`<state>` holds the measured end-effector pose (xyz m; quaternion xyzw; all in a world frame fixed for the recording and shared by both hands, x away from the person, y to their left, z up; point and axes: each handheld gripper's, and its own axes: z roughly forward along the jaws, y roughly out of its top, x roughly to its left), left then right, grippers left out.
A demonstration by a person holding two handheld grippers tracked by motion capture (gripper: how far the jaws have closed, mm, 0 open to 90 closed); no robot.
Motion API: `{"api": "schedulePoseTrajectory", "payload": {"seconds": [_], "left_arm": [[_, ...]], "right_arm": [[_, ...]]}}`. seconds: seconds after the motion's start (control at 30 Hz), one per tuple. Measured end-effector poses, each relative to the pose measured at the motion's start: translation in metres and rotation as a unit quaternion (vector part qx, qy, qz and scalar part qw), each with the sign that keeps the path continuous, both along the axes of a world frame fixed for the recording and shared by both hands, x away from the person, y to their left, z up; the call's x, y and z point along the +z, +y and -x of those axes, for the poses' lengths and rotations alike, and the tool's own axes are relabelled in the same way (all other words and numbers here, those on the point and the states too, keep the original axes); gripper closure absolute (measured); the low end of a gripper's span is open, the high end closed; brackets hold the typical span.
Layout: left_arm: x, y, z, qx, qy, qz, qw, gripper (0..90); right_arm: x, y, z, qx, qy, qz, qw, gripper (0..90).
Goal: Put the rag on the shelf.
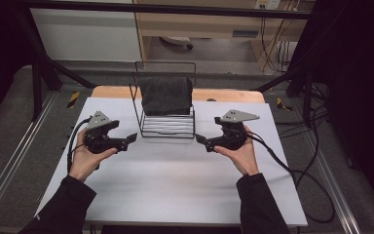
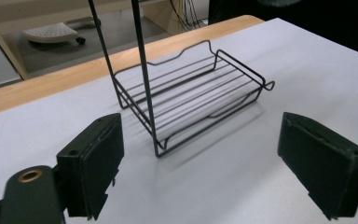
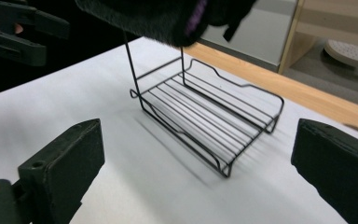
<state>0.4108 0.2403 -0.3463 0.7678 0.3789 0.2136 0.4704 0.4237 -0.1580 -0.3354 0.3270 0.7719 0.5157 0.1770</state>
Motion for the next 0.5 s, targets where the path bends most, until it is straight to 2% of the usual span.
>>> {"api": "schedulePoseTrajectory", "payload": {"seconds": [0.13, 0.3, 0.5], "left_arm": [[-0.009, 0.009, 0.006, -0.004, 0.01, 0.002, 0.9999, 11.9], [-0.023, 0.019, 0.013, -0.016, 0.021, -0.002, 0.9997, 11.6], [-0.045, 0.029, 0.021, -0.023, 0.036, -0.017, 0.999, 11.6]], "right_arm": [[-0.006, -0.015, 0.007, -0.003, 0.014, -0.004, 0.9999, 0.8], [-0.019, -0.037, 0.016, -0.004, 0.019, -0.001, 0.9998, 0.6], [-0.039, -0.058, 0.024, -0.013, 0.044, 0.001, 0.9989, 0.7]]}}
